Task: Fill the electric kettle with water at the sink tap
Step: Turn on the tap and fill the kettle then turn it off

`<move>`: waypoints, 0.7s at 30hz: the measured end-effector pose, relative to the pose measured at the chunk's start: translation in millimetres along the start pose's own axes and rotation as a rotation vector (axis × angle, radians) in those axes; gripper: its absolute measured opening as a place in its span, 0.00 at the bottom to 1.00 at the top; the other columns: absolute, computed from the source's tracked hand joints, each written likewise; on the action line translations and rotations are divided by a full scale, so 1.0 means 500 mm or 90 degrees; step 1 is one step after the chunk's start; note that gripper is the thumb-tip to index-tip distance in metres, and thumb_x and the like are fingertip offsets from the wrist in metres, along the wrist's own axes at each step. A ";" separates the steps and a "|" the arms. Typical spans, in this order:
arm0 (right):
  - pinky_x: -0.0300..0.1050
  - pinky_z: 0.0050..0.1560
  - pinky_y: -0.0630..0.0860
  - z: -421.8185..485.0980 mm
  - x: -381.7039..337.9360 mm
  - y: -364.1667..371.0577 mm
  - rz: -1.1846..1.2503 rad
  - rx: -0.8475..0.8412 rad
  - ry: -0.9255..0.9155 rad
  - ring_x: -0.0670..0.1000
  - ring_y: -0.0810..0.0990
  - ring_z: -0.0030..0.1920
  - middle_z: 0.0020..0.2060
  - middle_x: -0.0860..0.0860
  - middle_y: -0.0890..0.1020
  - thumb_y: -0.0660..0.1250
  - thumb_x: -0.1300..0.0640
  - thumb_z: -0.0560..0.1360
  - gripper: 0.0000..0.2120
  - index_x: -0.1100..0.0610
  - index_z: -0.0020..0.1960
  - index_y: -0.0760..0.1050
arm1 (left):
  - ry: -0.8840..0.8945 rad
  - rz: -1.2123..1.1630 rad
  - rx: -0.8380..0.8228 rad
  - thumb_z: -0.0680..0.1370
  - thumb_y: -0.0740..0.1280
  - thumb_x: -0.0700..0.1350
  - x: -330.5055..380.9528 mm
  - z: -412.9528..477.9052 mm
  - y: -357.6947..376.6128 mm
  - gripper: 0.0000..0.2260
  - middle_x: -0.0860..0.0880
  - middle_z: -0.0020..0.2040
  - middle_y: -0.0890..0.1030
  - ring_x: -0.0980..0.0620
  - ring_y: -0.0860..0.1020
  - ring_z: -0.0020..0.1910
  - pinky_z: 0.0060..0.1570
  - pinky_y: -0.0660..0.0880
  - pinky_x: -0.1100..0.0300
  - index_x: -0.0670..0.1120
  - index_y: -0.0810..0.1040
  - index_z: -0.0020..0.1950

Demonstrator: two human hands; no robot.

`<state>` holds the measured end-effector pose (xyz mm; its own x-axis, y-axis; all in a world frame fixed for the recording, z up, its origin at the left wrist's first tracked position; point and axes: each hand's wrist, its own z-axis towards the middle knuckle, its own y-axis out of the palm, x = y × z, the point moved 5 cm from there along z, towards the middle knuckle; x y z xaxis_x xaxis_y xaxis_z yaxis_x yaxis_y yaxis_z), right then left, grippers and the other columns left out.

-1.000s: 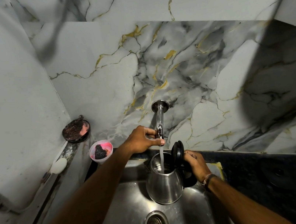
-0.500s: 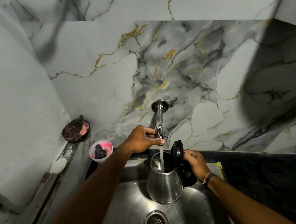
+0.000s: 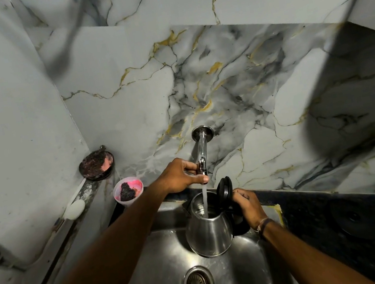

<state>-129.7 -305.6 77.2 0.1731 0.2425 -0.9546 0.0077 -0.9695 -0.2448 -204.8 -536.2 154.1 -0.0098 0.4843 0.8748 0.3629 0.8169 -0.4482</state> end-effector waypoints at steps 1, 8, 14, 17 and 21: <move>0.50 0.47 0.75 0.000 0.001 0.000 -0.001 -0.001 -0.002 0.40 0.78 0.33 0.30 0.43 0.82 0.67 0.46 0.73 0.13 0.47 0.32 0.81 | 0.001 0.001 0.001 0.73 0.86 0.49 0.001 -0.001 0.000 0.14 0.53 0.52 0.93 0.57 0.91 0.52 0.69 0.83 0.48 0.49 0.92 0.57; 0.53 0.48 0.77 0.002 0.005 0.001 0.004 0.006 -0.006 0.47 0.80 0.37 0.32 0.49 0.82 0.68 0.45 0.72 0.13 0.51 0.34 0.81 | -0.005 0.005 0.012 0.72 0.87 0.49 0.008 -0.007 0.000 0.11 0.52 0.49 0.93 0.57 0.91 0.48 0.64 0.85 0.51 0.53 0.91 0.52; 0.51 0.47 0.76 0.003 0.003 0.001 0.006 0.007 -0.009 0.43 0.78 0.34 0.30 0.46 0.81 0.68 0.46 0.72 0.12 0.48 0.33 0.80 | -0.060 0.130 0.167 0.63 0.89 0.62 0.021 -0.017 0.004 0.20 0.53 0.38 0.91 0.55 0.90 0.42 0.51 0.87 0.53 0.51 0.89 0.44; 0.49 0.45 0.75 0.002 -0.001 -0.002 0.018 0.013 -0.014 0.42 0.77 0.33 0.29 0.44 0.80 0.68 0.46 0.72 0.11 0.48 0.32 0.80 | -0.089 0.230 0.293 0.63 0.86 0.69 0.041 -0.029 0.018 0.25 0.53 0.37 0.87 0.51 0.86 0.41 0.43 0.81 0.55 0.51 0.82 0.38; 0.46 0.41 0.72 0.000 -0.009 -0.002 0.022 0.017 -0.015 0.39 0.75 0.30 0.27 0.41 0.78 0.68 0.47 0.72 0.13 0.46 0.29 0.79 | -0.115 0.273 0.343 0.64 0.84 0.70 0.055 -0.035 0.032 0.26 0.50 0.42 0.85 0.45 0.84 0.45 0.48 0.84 0.50 0.54 0.74 0.36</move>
<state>-130.3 -305.7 81.6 0.1493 0.2107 -0.9661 -0.0236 -0.9760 -0.2165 -183.0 -515.2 174.0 -0.1411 0.8044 0.5771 -0.1408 0.5607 -0.8160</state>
